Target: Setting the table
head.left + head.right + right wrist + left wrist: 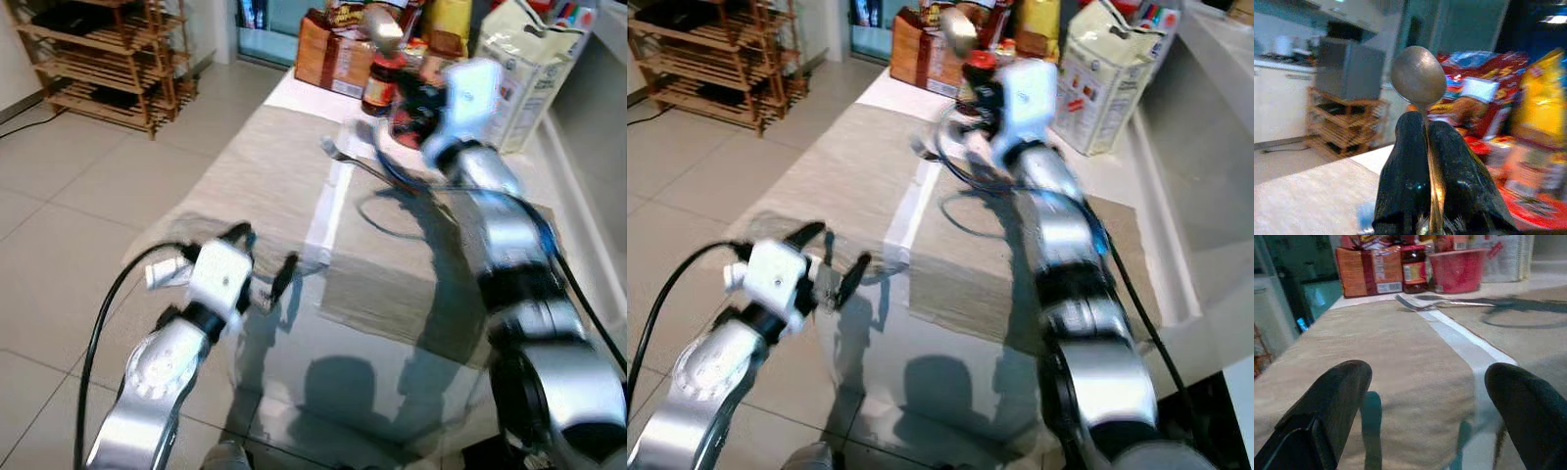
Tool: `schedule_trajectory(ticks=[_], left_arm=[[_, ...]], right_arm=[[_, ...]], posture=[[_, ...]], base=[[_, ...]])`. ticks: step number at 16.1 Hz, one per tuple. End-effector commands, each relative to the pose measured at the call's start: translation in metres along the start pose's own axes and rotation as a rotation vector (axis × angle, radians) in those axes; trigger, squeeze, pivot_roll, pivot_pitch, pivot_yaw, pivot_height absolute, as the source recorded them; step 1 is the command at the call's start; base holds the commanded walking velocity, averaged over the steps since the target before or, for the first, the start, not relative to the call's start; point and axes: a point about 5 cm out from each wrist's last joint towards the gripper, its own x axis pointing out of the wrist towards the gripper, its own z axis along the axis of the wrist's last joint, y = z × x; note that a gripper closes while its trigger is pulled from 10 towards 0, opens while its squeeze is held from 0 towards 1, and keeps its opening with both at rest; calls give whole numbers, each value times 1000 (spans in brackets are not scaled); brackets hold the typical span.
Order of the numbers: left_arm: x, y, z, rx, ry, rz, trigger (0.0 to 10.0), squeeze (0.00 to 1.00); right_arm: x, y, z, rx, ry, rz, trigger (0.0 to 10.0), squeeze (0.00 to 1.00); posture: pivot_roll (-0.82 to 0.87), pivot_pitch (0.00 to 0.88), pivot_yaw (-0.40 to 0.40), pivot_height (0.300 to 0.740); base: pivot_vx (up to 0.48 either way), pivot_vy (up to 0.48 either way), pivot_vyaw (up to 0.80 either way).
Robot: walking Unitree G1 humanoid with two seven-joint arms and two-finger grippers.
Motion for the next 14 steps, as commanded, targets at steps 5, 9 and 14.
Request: schedule_trajectory(ticks=[5,9,14], left_arm=[[31,-9,7,-72,-27,-20,10000,0],[44,-3,7,-125,-27,7,10000,0],[32,9,2,-126,-8,57,10000,0]], right_arm=[[-55,-18,-3,-145,-37,-233,0,0],[-118,-12,-23,-176,34,-442,0,0],[-169,22,-34,-171,145,-412,0,0]], posture=[[85,0,-77,740],[62,0,-27,740],[68,0,-42,740]], base=[[0,0,0],[0,0,0],[0,0,0]])
